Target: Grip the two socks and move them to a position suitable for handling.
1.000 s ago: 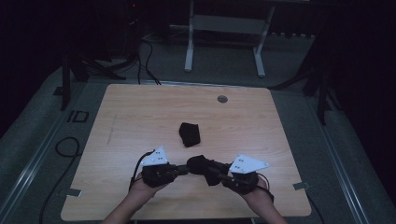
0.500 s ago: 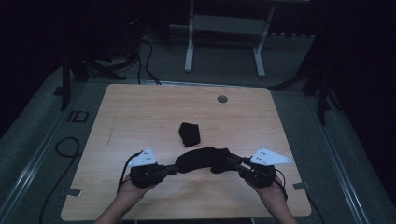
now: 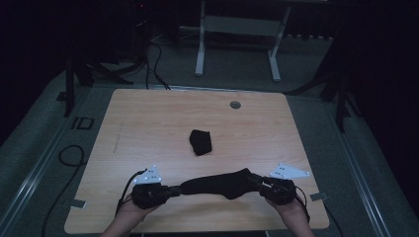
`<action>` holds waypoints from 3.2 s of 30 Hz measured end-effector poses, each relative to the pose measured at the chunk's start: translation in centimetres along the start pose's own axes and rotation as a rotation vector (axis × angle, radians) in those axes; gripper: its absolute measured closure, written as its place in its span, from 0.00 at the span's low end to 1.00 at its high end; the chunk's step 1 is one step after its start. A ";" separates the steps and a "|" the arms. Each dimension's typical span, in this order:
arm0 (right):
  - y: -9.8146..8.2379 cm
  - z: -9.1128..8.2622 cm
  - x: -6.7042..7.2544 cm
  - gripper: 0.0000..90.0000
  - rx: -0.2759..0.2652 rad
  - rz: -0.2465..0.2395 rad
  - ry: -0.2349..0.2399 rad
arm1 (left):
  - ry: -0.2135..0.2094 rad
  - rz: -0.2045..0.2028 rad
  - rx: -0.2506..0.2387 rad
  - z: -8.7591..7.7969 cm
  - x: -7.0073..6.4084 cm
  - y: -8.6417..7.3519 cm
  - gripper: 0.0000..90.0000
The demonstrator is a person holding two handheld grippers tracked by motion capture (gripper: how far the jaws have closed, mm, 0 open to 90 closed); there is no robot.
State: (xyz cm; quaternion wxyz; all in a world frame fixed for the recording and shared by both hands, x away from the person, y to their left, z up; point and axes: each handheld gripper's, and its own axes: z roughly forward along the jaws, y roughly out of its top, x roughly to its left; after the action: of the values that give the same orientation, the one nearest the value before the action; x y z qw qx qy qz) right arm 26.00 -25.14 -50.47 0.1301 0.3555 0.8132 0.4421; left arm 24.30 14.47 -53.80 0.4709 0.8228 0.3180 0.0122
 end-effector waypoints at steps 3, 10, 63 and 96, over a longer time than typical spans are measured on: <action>-1.3 1.5 -0.6 0.87 0.057 0.031 0.011 | 0.005 -0.034 0.048 1.3 0.8 -0.7 0.97; -2.7 3.3 -1.0 0.68 0.126 0.040 0.000 | 0.020 -0.034 0.082 2.4 1.2 -0.7 0.92; -4.0 3.2 -0.6 0.97 0.209 0.025 -0.037 | 0.057 0.015 0.162 5.1 1.0 0.1 1.00; 13.0 24.0 0.1 0.42 0.250 -0.060 -0.089 | 0.144 -0.052 -0.059 0.2 2.4 -1.7 0.37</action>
State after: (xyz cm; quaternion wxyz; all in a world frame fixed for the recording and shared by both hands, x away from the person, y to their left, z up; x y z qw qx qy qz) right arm 44.51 -5.41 -53.69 0.1338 0.3638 0.8655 0.3172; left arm 25.42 16.24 -55.89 0.4711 0.7969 0.3719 0.0685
